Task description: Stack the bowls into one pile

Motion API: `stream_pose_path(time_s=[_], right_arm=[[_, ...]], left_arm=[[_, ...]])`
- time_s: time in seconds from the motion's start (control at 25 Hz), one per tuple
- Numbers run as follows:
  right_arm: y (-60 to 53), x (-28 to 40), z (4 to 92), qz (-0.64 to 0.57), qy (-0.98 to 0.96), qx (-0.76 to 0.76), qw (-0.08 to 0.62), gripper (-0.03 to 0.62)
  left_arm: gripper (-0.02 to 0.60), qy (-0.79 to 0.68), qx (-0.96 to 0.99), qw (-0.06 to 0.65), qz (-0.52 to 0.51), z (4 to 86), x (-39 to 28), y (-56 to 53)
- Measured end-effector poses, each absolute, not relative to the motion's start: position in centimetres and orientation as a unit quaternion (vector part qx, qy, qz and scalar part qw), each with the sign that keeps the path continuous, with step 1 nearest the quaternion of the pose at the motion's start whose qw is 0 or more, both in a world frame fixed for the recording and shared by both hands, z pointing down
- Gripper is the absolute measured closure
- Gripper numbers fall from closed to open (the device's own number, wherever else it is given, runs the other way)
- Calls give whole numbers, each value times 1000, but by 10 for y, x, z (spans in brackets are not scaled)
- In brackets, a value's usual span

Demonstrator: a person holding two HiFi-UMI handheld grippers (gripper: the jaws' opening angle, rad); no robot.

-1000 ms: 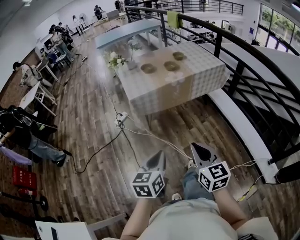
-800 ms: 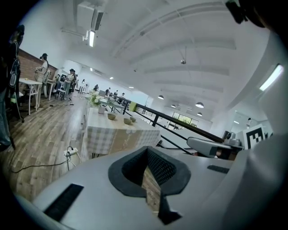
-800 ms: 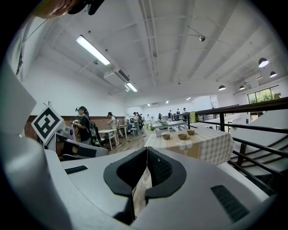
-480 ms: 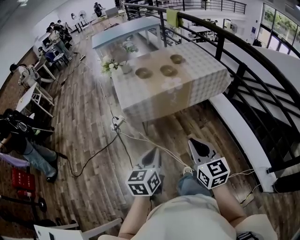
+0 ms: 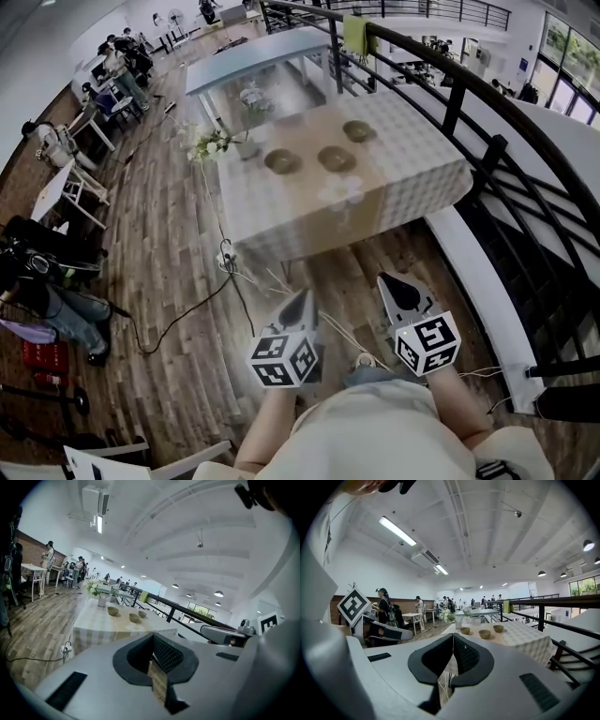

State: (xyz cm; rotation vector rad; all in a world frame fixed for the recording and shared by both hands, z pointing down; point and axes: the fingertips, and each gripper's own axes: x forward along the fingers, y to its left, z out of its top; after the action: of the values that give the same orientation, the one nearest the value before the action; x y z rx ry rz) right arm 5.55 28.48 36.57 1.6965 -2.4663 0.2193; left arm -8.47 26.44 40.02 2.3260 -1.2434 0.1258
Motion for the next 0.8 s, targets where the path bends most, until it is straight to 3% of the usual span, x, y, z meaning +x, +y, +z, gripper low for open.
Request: stream_pose_path(time_s=[0.36, 0.8], right_arm=[[205, 115, 369, 71, -835, 540, 73, 592], [158, 131, 389, 92, -837, 535, 75, 592]], left_arm=[[577, -476, 843, 246, 43, 401, -25, 191], [577, -505, 823, 254, 56, 416, -23, 153]])
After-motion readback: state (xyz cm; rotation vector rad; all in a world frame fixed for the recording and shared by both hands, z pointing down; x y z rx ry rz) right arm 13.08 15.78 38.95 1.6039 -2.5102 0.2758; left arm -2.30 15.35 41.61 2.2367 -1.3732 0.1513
